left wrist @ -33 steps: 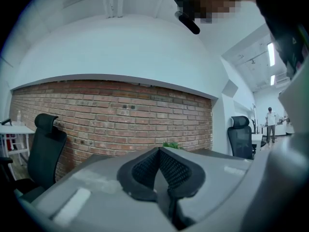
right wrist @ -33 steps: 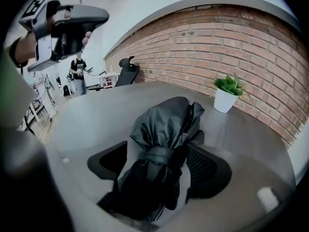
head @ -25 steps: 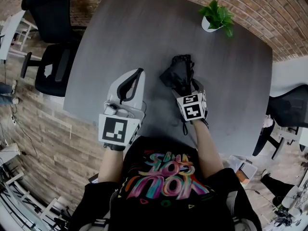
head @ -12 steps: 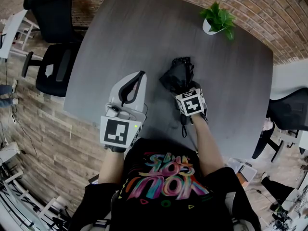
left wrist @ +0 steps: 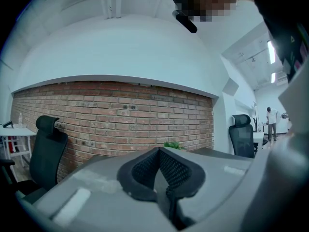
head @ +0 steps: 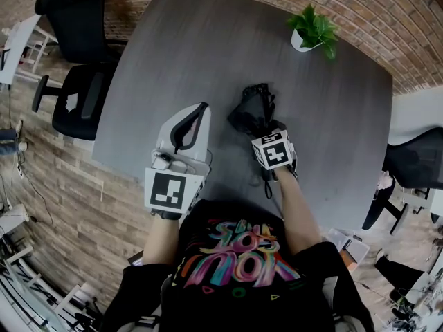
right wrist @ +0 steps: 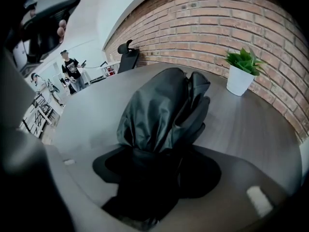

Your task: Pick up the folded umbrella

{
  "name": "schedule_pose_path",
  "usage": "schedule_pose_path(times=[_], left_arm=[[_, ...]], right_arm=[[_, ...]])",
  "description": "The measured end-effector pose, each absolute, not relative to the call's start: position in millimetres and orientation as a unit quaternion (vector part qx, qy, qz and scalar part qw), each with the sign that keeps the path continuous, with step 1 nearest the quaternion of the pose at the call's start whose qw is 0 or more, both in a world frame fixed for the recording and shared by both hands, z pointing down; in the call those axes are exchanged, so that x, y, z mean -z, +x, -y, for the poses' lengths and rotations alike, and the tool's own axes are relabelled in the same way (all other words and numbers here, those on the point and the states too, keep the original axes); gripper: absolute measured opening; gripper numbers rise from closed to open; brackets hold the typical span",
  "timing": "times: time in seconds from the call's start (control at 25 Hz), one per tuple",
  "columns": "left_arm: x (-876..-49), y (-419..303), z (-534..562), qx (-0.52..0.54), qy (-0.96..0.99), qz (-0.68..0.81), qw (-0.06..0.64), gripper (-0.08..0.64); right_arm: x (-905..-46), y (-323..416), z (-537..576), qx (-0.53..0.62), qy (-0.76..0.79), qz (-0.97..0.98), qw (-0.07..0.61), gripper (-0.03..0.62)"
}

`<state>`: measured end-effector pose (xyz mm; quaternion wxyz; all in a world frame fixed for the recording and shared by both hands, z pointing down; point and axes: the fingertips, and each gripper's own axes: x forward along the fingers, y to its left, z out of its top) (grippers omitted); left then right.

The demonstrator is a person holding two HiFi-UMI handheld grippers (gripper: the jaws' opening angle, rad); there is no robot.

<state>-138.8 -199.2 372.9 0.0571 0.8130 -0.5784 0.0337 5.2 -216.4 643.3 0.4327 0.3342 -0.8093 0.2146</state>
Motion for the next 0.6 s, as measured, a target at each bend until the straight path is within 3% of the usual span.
schedule_pose_path(times=[0.6], left_arm=[[-364, -143, 205, -0.028, 0.815, 0.576, 0.047, 0.000]], right_arm=[[-600, 0, 220, -0.206, 0.346, 0.840, 0.363, 0.275]])
